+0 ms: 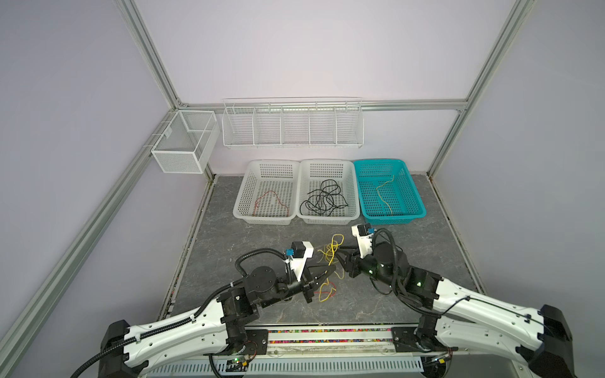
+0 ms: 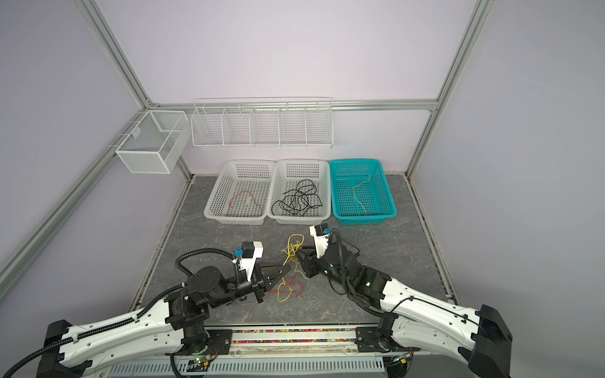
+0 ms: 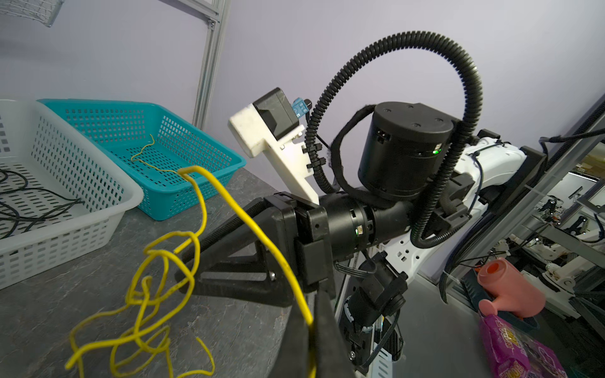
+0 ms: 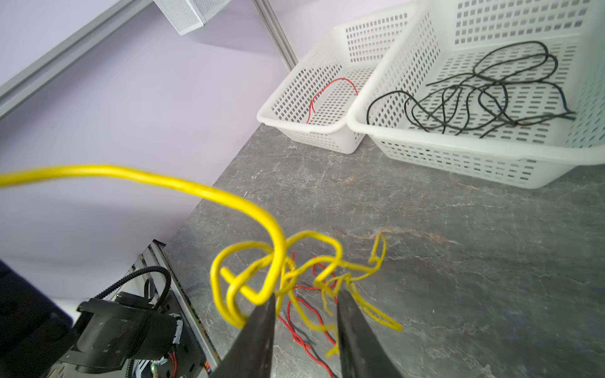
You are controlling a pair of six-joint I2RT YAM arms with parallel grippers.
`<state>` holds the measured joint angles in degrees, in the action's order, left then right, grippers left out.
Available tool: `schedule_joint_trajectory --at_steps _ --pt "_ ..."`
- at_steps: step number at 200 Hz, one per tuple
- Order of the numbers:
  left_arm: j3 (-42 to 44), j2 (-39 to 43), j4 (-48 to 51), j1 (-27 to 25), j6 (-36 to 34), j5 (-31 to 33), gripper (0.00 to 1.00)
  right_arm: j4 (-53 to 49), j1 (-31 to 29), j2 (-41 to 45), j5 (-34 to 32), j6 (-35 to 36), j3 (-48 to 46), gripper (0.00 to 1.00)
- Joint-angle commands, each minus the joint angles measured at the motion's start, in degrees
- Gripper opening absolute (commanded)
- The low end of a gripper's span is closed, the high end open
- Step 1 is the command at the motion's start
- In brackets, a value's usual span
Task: Untangle the cables
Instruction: 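Hold the yellow wires with the left gripper while the right gripper opens and withdraws, then carry the yellow wires with the left gripper over the teal basket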
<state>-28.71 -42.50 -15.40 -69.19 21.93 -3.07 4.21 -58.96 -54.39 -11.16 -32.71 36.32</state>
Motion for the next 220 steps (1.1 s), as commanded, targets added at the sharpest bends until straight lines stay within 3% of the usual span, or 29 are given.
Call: schedule_joint_trajectory --at_steps 1,85,107,127,153,173,220 --pt "0.58 0.91 -2.78 -0.26 1.51 -0.27 0.0 5.42 -1.85 2.19 -0.32 1.52 -1.31 0.38" --pt "0.27 1.56 -2.45 -0.26 1.71 1.93 0.0 4.88 -5.12 0.82 -1.15 4.14 -0.35 0.35" --pt "-0.14 2.52 1.02 -0.18 1.15 6.23 0.0 2.27 -5.12 4.85 -2.59 4.01 -1.81 0.37" --pt "-2.5 2.47 6.16 -0.12 0.01 10.13 0.0 -6.35 -5.11 11.67 -7.85 4.95 -1.72 0.4" --pt "-8.18 -0.3 13.09 1.32 -1.8 12.06 0.0 -22.57 -5.06 22.71 -18.75 6.39 1.18 0.5" --pt "-11.69 -4.96 13.88 5.65 -1.49 7.26 0.0 -32.19 -4.94 30.79 -24.6 7.6 3.61 0.59" --pt "-27.41 -20.71 16.15 8.61 -9.12 2.83 0.0 -49.08 -5.02 41.77 -33.03 7.4 9.95 0.95"
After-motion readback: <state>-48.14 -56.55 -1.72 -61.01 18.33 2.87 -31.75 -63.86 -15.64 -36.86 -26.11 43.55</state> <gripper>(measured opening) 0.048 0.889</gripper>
